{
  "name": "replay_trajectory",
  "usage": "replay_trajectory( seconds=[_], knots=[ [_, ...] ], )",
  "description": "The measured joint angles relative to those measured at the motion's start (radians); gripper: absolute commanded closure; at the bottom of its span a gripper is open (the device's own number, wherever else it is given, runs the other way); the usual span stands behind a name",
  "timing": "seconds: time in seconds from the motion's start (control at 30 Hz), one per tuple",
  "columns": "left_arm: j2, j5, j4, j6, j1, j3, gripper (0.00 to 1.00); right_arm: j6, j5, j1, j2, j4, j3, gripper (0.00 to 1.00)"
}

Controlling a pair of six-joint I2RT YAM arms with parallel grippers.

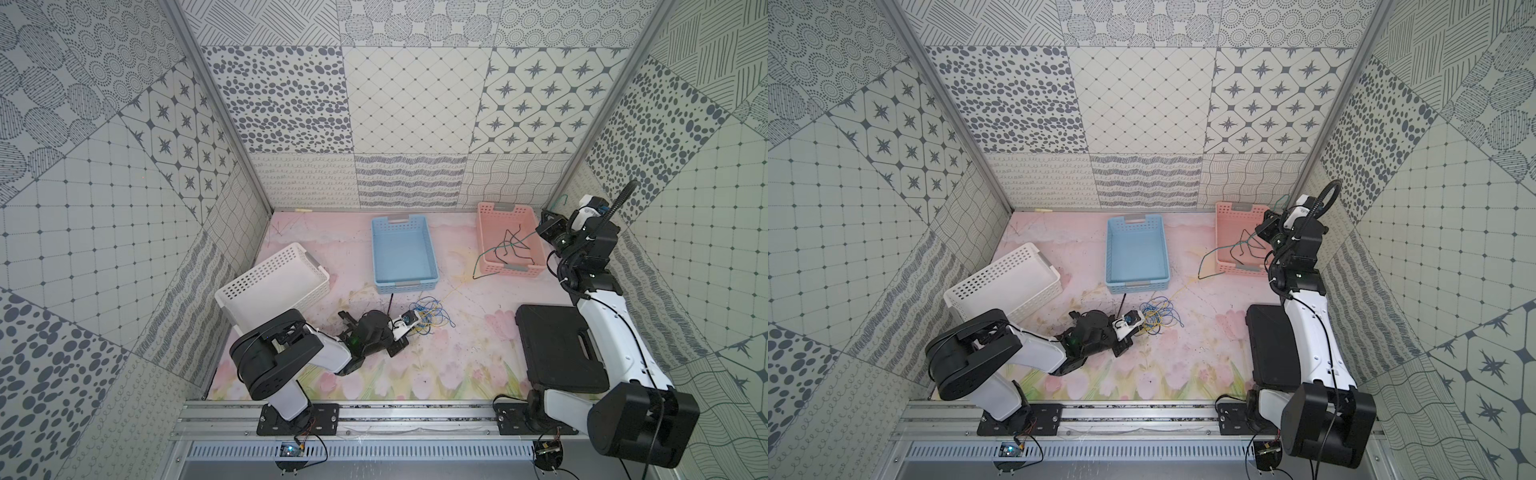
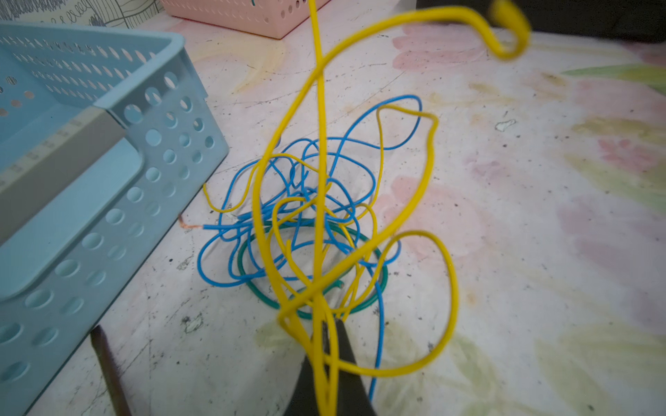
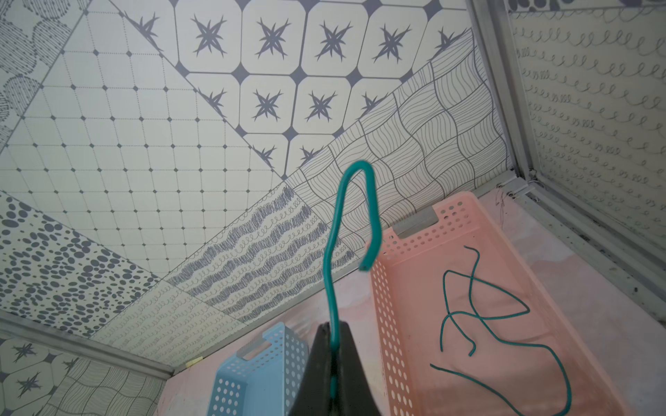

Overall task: Untangle and sort cables by color
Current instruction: Place the cable in the bin.

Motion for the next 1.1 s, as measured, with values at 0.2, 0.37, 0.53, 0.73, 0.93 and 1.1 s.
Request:
replay_trajectory(
  seconds=[0.2, 0.37, 0.53, 0.73, 0.93, 1.1],
  knots=[
    [0.002, 0.007, -0.036, -0.005, 0.015, 0.024, 1.0, 0.176, -0.247, -0.117, 0.146, 0.294, 0.001, 1.0],
    [0.017, 0.011, -0.077, -0.007, 0.027, 0.039, 1.0, 0.291, -0.334, -0.138, 0.211, 0.405, -0.029, 1.0],
    [0.024, 0.024, -0.1, -0.012, 0.043, 0.043, 1.0, 0.267, -0.234, -0.121, 0.143, 0.303, -0.019, 1.0],
    [-0.016, 0.064, -0.17, -0.057, 0.05, 0.091, 0.48, 0.159, 0.026, -0.071, 0.144, 0.174, 0.034, 1.0],
    [-0.14, 0.091, -0.269, -0.141, 0.05, 0.145, 0.21, 0.034, 0.281, -0.005, 0.289, 0.063, 0.109, 1.0],
    [-0.28, 0.09, -0.362, -0.217, 0.05, 0.153, 0.13, -0.064, 0.407, 0.019, 0.421, -0.006, 0.249, 1.0]
  ],
)
